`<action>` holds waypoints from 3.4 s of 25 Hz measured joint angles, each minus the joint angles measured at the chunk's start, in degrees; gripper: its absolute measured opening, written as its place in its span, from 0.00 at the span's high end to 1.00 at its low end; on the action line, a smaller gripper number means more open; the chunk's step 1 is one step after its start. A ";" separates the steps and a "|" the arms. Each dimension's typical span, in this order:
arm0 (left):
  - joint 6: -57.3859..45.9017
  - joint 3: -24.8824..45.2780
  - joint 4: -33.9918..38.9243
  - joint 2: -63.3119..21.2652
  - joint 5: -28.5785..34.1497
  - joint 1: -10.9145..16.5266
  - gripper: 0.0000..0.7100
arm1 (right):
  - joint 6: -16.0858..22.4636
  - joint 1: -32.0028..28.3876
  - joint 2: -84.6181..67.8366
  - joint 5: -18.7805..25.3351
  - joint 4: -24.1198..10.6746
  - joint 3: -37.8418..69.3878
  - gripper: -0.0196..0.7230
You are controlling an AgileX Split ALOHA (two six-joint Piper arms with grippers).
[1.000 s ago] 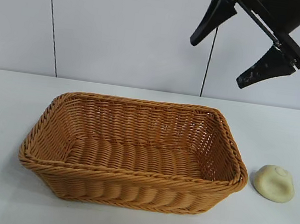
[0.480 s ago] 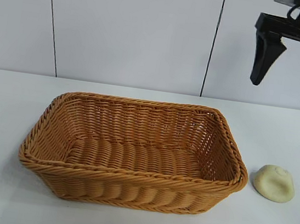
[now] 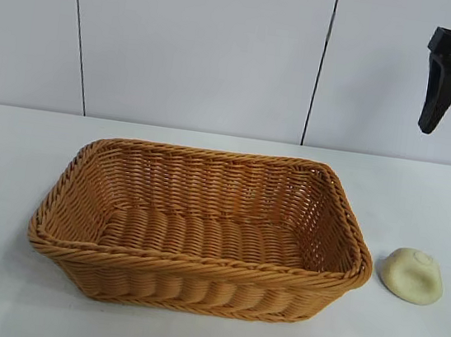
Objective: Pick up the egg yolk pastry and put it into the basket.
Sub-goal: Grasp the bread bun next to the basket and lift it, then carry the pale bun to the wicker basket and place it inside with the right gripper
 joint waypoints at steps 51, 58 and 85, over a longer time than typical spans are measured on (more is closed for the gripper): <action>0.00 0.00 0.00 0.00 0.00 0.00 0.02 | 0.91 0.00 12.78 -19.12 4.92 13.55 0.80; 0.00 0.00 0.00 0.00 0.00 0.00 0.02 | -0.13 0.05 7.10 -8.83 4.99 2.80 0.81; 0.00 0.00 0.00 0.00 0.00 0.00 0.02 | 3.60 32.44 9.64 -12.38 5.41 -6.18 0.81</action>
